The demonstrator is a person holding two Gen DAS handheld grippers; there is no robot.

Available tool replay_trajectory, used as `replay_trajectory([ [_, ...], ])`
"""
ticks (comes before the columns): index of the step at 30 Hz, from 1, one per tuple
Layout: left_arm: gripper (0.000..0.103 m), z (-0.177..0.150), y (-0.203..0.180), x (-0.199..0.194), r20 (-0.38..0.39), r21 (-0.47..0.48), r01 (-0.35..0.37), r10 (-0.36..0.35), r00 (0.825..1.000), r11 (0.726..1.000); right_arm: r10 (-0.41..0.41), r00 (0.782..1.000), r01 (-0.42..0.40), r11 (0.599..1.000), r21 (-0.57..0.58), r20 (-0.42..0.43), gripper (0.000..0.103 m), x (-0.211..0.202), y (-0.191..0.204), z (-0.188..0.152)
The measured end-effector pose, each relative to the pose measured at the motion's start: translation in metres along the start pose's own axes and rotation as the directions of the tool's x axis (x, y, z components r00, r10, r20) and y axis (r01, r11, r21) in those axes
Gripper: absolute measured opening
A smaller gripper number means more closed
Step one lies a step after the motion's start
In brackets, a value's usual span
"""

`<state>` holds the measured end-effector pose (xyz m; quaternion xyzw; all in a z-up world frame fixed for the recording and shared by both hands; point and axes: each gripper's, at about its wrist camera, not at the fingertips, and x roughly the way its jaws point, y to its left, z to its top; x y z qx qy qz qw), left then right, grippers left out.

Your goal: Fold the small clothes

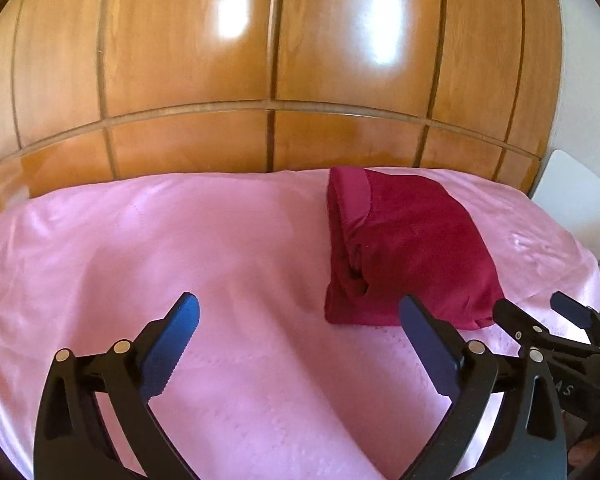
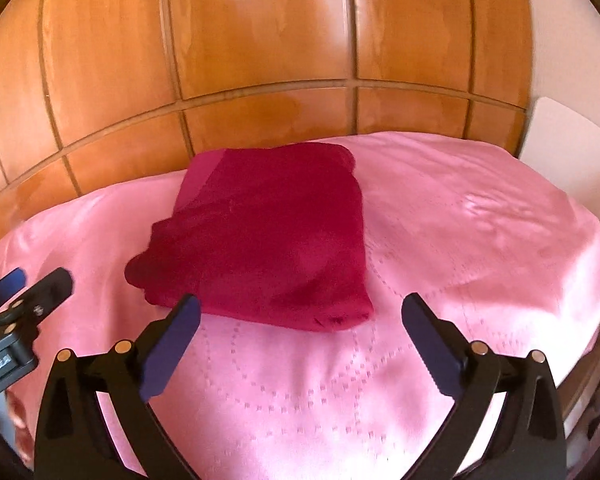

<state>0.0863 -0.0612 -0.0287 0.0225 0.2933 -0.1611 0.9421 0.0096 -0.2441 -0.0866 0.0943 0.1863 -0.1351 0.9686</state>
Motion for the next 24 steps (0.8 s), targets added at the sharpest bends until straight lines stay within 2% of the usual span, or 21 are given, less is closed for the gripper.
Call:
replay_trajectory([
  [4, 0.099, -0.006, 0.003, -0.007, -0.014, -0.007, -0.028, 0.028, 1.0, 1.0, -0.043, 0.999, 0.043, 0.999, 0.014, 0.014, 0.101, -0.006, 0.004, -0.007],
  [10, 0.099, -0.012, 0.005, -0.017, 0.001, -0.002, -0.033, 0.033, 0.999, 0.999, -0.085, 0.995, 0.084, 0.996, 0.011, 0.05, 0.101, -0.014, 0.009, -0.012],
  [13, 0.099, -0.013, 0.006, -0.02, 0.009, -0.009, -0.023, 0.024, 1.0, 1.0, -0.086, 0.995, 0.085, 0.996, 0.017, 0.047, 0.101, -0.015, 0.009, -0.014],
  [24, 0.099, -0.014, 0.007, -0.023, 0.029, -0.02, -0.059, 0.059, 0.998, 0.998, -0.077, 0.995, 0.075, 0.997, 0.027, 0.056, 0.101, -0.019, 0.009, -0.015],
])
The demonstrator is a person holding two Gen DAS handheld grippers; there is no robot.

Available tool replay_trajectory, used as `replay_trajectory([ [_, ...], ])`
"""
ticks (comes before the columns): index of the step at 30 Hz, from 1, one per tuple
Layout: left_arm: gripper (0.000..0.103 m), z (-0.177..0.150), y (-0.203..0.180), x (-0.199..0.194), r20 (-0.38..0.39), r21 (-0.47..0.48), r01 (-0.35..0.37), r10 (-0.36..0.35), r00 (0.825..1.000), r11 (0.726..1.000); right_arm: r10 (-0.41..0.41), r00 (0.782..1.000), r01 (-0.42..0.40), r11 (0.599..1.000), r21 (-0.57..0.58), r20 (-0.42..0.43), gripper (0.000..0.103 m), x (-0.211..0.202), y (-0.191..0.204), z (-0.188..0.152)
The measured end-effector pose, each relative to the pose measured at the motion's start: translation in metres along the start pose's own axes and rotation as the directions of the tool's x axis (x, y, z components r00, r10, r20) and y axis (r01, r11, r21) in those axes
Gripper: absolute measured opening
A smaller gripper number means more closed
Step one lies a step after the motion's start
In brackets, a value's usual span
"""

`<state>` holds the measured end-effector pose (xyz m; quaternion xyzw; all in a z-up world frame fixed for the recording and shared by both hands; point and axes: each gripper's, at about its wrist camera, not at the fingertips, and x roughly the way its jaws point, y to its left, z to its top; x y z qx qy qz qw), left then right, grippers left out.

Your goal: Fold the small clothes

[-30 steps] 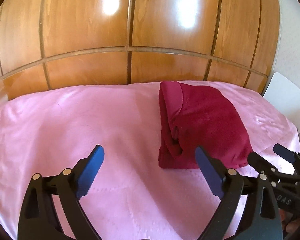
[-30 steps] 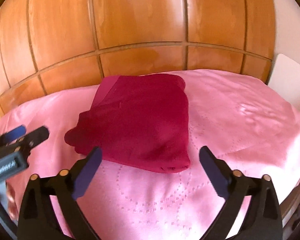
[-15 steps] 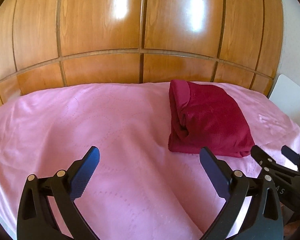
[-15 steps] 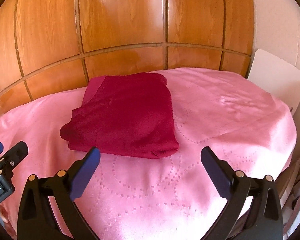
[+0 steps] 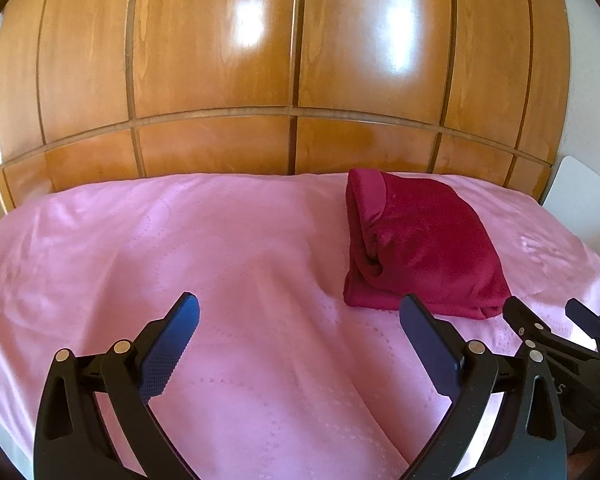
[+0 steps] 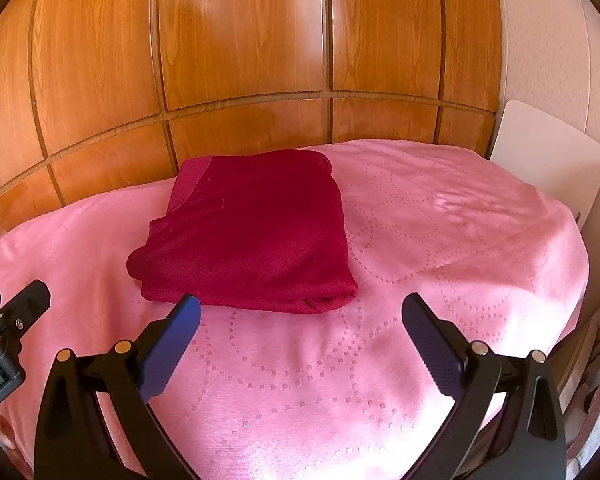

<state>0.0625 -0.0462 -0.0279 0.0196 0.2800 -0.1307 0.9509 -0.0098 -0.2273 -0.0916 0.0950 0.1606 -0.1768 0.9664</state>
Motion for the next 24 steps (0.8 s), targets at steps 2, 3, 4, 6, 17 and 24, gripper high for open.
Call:
replay_trajectory([
  [2, 0.099, -0.0001, -0.0005, -0.0004, 0.004, 0.0, -0.01, 0.01, 1.0, 1.0, 0.0, 1.0, 0.0, 1.0, 0.003, 0.004, 0.101, -0.0007, -0.0004, 0.0001],
  [3, 0.099, -0.0002, -0.0006, -0.0007, 0.008, 0.0, -0.012, 0.012, 1.0, 1.0, 0.001, 1.0, -0.001, 1.0, 0.001, 0.006, 0.101, -0.0007, -0.0002, 0.0006],
  [4, 0.099, -0.0002, -0.0005, -0.0009, 0.009, 0.0, -0.013, 0.013, 1.0, 1.0, 0.003, 1.0, -0.003, 1.0, -0.001, 0.007, 0.101, -0.0006, 0.0, 0.0011],
  [6, 0.099, -0.0004, -0.0002, -0.0005, 0.007, -0.002, -0.014, 0.014, 1.0, 1.0, 0.006, 1.0, -0.006, 1.0, 0.001, 0.014, 0.101, -0.0019, 0.0002, 0.0021],
  [17, 0.099, 0.0004, 0.0042, -0.0008, 0.009, -0.001, -0.008, 0.008, 1.0, 1.0, 0.006, 1.0, -0.006, 1.0, 0.003, 0.029, 0.101, -0.0045, -0.0007, 0.0052],
  [24, 0.099, 0.0007, 0.0046, -0.0022, 0.016, -0.004, -0.01, 0.01, 1.0, 1.0, 0.005, 0.999, -0.005, 1.0, 0.008, 0.033, 0.101, -0.0045, -0.0011, 0.0057],
])
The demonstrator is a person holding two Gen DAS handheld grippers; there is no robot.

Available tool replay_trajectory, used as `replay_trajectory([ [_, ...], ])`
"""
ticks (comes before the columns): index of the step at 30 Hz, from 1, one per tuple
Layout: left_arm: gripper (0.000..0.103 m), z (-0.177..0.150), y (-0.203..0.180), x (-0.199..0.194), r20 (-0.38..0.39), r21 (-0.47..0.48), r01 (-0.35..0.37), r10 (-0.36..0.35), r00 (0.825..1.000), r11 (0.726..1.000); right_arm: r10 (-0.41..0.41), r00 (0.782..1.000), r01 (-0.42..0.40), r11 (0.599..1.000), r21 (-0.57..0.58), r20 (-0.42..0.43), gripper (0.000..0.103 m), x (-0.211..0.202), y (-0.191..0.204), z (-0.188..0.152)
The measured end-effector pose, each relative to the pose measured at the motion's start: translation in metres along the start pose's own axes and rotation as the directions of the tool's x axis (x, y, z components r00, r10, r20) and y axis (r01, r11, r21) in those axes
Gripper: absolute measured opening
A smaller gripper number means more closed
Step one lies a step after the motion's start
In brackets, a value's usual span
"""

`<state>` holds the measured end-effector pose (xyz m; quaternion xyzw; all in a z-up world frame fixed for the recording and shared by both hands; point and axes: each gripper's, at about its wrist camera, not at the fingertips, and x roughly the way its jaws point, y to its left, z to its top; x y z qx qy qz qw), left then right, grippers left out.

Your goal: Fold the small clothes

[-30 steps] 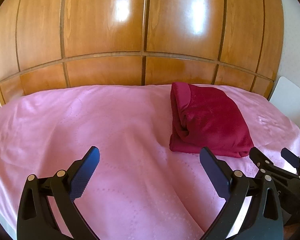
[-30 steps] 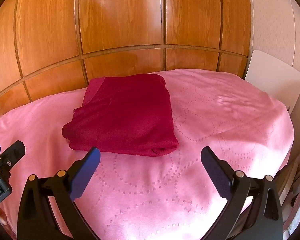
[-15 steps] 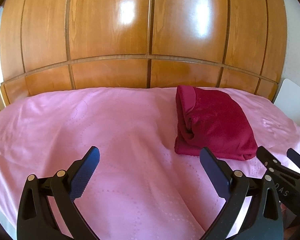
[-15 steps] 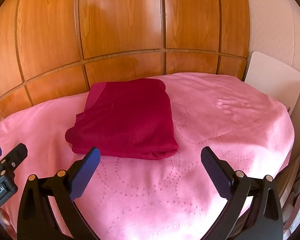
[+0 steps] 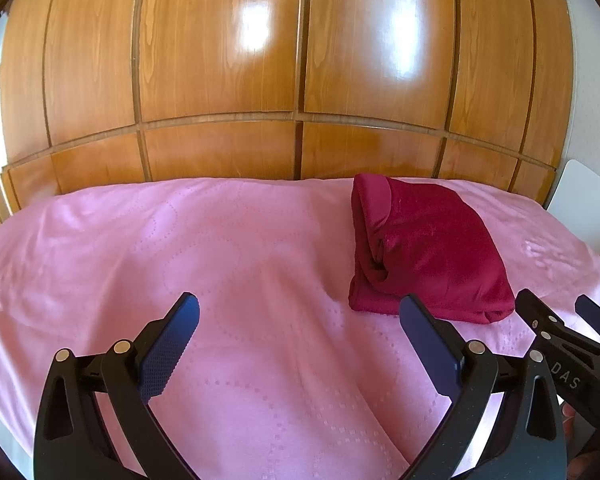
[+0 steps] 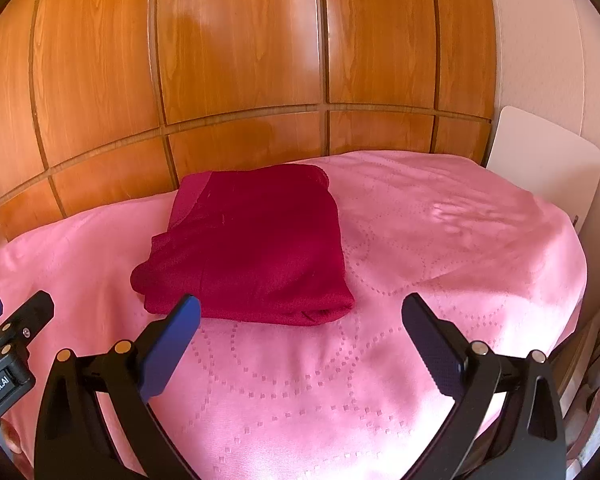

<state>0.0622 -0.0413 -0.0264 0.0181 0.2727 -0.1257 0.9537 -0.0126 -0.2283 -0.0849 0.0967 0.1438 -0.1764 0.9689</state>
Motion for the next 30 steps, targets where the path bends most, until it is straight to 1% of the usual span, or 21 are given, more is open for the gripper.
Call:
replay_trajectory([
  [20, 0.099, 0.002, -0.003, -0.011, 0.037, 0.006, -0.01, 0.01, 0.999, 1.0, 0.015, 1.0, -0.015, 1.0, -0.002, 0.007, 0.101, -0.005, 0.002, 0.0],
  [24, 0.099, 0.001, -0.005, -0.012, 0.049, 0.021, -0.015, 0.014, 0.999, 1.0, 0.018, 1.0, -0.018, 1.0, -0.006, 0.003, 0.101, -0.004, 0.003, -0.002],
  [27, 0.098, 0.0, -0.005, -0.01, 0.046, 0.027, -0.03, 0.029, 0.999, 0.999, 0.02, 1.0, -0.02, 1.0, -0.008, -0.001, 0.101, -0.003, 0.003, -0.002],
  [30, 0.098, 0.001, -0.001, -0.004, 0.008, 0.0, -0.018, 0.018, 1.0, 1.0, 0.019, 1.0, -0.019, 1.0, -0.007, 0.0, 0.101, -0.003, 0.003, -0.001],
])
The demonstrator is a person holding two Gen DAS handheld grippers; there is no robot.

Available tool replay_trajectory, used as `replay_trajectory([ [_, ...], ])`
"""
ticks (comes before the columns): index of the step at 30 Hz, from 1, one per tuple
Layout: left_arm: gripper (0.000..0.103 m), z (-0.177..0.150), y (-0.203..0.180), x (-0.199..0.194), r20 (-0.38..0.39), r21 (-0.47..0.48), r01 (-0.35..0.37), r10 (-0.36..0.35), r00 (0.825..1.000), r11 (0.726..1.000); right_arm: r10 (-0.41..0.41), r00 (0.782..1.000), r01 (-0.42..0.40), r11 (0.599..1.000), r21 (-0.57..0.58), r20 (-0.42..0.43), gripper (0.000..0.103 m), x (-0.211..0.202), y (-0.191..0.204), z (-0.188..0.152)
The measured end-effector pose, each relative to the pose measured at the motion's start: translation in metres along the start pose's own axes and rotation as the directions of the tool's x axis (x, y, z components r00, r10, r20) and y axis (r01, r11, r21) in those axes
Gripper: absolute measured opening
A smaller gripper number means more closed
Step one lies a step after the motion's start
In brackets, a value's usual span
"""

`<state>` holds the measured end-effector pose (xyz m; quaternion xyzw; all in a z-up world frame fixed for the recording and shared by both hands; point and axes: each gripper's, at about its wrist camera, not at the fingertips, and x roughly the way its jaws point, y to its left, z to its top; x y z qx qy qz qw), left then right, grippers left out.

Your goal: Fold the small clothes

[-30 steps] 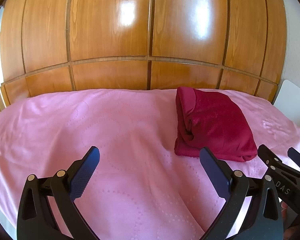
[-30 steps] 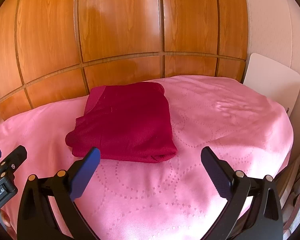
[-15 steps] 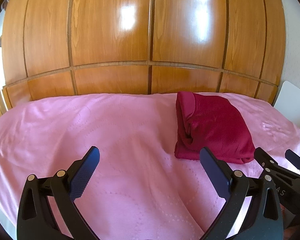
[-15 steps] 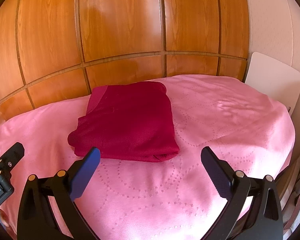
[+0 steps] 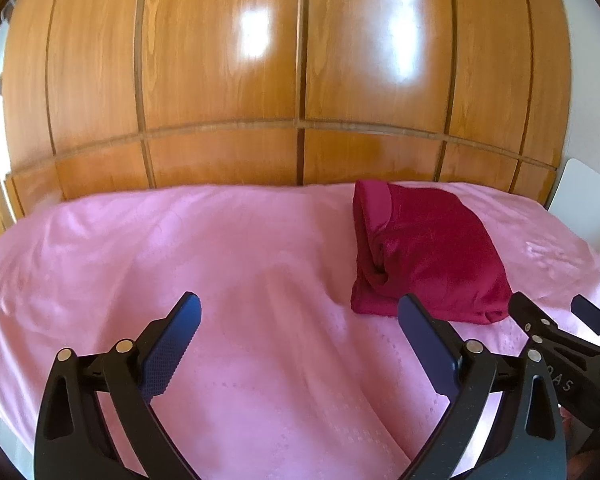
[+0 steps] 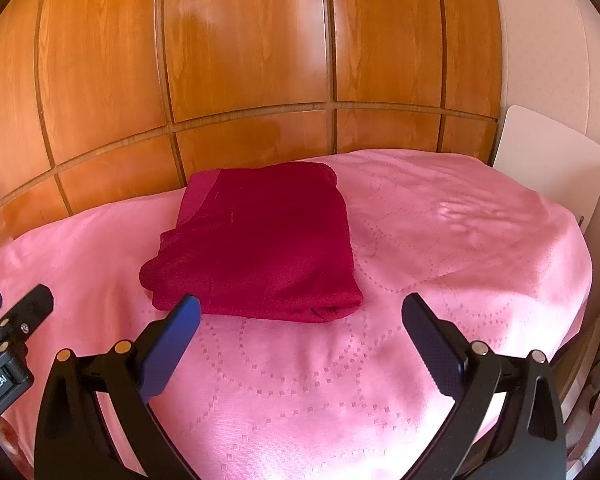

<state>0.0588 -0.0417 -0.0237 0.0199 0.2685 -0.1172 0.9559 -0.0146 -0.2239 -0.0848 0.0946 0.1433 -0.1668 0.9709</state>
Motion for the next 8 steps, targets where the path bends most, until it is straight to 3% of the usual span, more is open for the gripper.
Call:
replay_trajectory([
  [8, 0.099, -0.0025, 0.001, 0.003, -0.016, -0.008, -0.008, 0.008, 1.0, 1.0, 0.0, 1.0, 0.0, 1.0, 0.001, -0.007, 0.101, 0.0026, -0.0008, 0.0007],
])
